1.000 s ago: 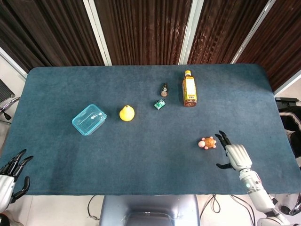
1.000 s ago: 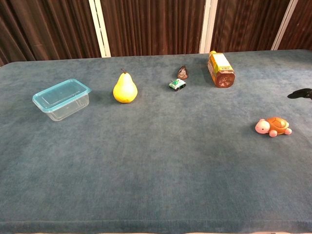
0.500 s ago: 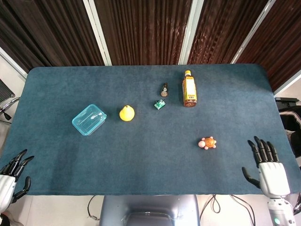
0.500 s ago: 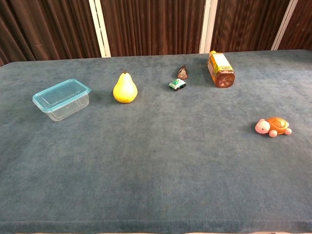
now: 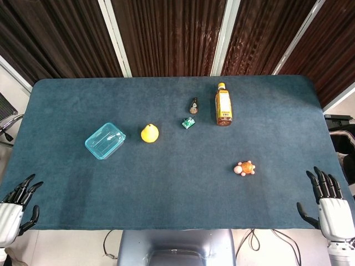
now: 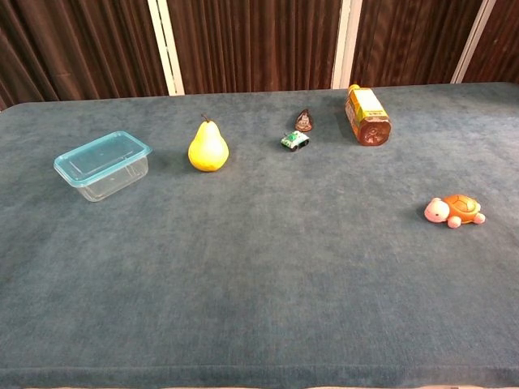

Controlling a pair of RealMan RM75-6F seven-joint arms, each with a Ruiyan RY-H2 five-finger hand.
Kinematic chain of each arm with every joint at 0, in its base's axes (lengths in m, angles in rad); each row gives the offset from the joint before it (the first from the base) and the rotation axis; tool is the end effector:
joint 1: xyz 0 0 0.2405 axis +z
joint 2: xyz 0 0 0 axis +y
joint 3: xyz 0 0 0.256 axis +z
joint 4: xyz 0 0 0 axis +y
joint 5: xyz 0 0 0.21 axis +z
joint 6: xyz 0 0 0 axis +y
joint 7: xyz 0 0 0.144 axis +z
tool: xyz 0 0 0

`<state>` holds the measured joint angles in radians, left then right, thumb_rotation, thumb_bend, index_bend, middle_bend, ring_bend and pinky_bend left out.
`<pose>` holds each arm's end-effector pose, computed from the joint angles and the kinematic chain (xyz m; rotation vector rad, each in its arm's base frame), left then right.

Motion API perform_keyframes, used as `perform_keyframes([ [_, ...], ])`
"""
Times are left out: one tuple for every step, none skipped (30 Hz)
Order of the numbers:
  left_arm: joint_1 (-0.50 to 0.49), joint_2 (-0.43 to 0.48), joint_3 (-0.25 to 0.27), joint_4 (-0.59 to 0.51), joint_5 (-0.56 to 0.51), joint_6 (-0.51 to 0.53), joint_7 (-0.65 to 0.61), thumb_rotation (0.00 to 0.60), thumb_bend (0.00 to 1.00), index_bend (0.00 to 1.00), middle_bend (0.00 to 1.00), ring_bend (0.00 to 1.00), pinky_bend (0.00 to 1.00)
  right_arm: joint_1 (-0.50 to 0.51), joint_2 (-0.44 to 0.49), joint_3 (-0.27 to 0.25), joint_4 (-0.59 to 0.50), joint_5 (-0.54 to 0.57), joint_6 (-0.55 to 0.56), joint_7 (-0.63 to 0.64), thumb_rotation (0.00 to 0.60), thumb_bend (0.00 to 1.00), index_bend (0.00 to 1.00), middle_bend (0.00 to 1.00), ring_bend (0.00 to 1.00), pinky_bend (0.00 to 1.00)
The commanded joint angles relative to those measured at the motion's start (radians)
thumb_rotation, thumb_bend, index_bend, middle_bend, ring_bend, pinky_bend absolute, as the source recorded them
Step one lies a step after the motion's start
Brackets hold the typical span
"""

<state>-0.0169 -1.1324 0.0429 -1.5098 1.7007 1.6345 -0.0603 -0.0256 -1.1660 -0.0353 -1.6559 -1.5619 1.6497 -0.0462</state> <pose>-0.3118 0.1390 0.1586 -1.4997 -0.8176 -0.9788 -0.3043 -0.1287 0.1486 1.3092 -0.9222 0.9330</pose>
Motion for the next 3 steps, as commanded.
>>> perform_keyframes([
  [-0.002, -0.001, 0.0, -0.004, -0.001, -0.003, 0.007, 0.6, 0.59, 0.17, 0.02, 0.14, 0.35, -0.003, 0.003, 0.003, 0.002, -0.005, -0.004, 0.008, 0.6, 0.43, 0.0, 0.0, 0.0, 0.05],
  [-0.001, -0.002, 0.0, -0.004, 0.0, -0.003, 0.008, 0.6, 0.59, 0.17, 0.02, 0.14, 0.35, -0.004, 0.004, 0.004, 0.001, -0.006, -0.005, 0.01, 0.6, 0.43, 0.0, 0.0, 0.0, 0.05],
  [-0.001, -0.002, 0.0, -0.004, 0.0, -0.002, 0.009, 0.6, 0.59, 0.17, 0.02, 0.14, 0.35, -0.005, 0.004, 0.004, 0.0, -0.007, -0.006, 0.011, 0.6, 0.43, 0.0, 0.0, 0.0, 0.05],
])
